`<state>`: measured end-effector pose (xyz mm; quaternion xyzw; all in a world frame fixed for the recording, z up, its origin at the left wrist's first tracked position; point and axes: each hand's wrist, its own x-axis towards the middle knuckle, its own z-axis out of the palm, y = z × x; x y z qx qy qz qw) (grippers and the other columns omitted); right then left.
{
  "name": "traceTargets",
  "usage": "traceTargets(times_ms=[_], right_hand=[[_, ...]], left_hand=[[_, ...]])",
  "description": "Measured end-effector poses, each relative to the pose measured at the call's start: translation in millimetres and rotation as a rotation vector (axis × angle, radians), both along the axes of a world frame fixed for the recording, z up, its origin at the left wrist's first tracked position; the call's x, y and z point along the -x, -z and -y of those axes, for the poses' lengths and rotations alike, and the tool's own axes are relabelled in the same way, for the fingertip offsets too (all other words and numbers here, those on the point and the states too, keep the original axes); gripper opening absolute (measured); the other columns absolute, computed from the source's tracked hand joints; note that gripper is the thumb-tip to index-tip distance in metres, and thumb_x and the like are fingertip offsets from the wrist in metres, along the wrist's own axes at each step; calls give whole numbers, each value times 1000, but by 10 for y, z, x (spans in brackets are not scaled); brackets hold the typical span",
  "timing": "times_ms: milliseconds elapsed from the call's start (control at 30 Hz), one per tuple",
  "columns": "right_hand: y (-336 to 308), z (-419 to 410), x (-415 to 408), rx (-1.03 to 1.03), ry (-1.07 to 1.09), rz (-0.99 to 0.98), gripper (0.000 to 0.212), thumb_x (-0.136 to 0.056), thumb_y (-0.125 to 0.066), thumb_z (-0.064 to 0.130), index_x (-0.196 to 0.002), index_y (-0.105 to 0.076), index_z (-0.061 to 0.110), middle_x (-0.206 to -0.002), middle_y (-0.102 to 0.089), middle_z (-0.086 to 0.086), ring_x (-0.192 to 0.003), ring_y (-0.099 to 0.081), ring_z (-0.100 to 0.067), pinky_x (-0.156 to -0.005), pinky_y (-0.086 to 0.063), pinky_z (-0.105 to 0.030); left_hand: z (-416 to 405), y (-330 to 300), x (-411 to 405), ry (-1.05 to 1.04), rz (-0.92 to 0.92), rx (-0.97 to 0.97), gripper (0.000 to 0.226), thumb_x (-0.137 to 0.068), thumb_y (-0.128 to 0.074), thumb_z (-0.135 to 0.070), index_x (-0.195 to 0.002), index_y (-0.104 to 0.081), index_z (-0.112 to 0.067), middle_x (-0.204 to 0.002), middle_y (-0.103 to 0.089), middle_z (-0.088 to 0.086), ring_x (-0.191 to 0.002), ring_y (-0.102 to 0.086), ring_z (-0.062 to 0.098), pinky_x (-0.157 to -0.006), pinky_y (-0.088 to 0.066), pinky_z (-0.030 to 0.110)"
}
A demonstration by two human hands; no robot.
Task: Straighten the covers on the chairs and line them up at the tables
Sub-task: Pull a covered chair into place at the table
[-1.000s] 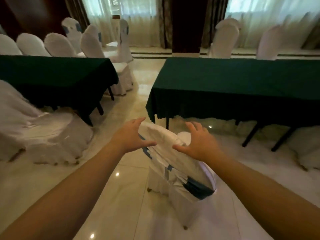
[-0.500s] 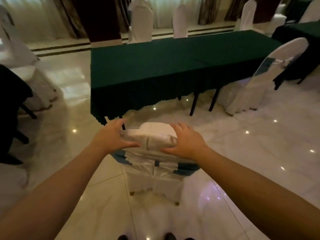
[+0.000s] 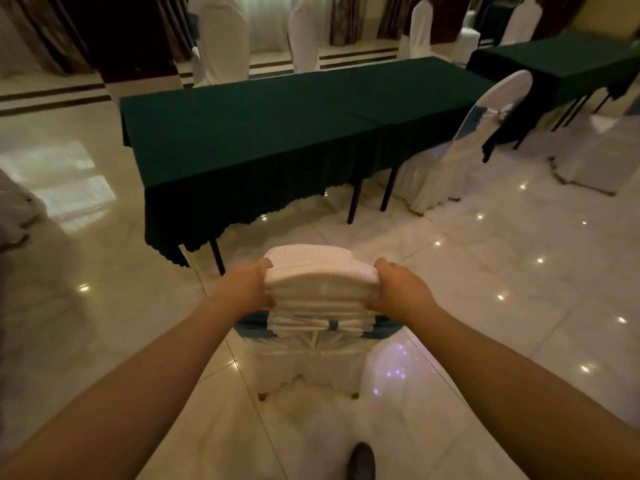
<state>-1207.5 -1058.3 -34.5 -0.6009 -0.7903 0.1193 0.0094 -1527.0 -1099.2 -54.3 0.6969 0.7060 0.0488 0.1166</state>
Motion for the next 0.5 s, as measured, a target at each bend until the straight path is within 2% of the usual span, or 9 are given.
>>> traceTargets(times_ms=[100, 167, 333, 500], right_hand=[[37, -70, -32, -31, 13, 26, 55, -69, -81, 46, -100, -39, 31, -92, -59, 1, -79, -56, -21, -67, -56, -42], [41, -109, -43, -21, 20, 36, 56, -67, -83, 47, -97, -39, 31, -88, -58, 3, -77, -56, -20, -66, -55, -40], [80, -184, -188, 46, 48, 64, 55, -65, -82, 50, -101, -46, 28, -89, -59, 3, -78, -58, -21, -67, -53, -37], [66, -296, -219, 9, -62, 138, 48, -70, -78, 53, -102, -50, 32, -85, -58, 6, -76, -57, -19, -64, -47, -33]], left_hand=[[-56, 18, 2, -10, -55, -36, 54, -64, -83, -47, -109, -57, -32, -94, -63, -6, -80, -54, 13, -67, -45, 30], [-61, 19, 17, 3, -60, -46, 50, -65, -82, -46, -106, -57, -32, -92, -63, -6, -80, -56, 13, -69, -48, 31], [-62, -18, 33, 12, -116, -62, 43, -70, -79, -47, -104, -56, -34, -88, -62, -8, -76, -56, 11, -66, -43, 27], [-76, -58, 42, 19, -141, -45, 38, -71, -77, -45, -103, -59, -34, -86, -63, -8, -75, -59, 13, -67, -53, 31]])
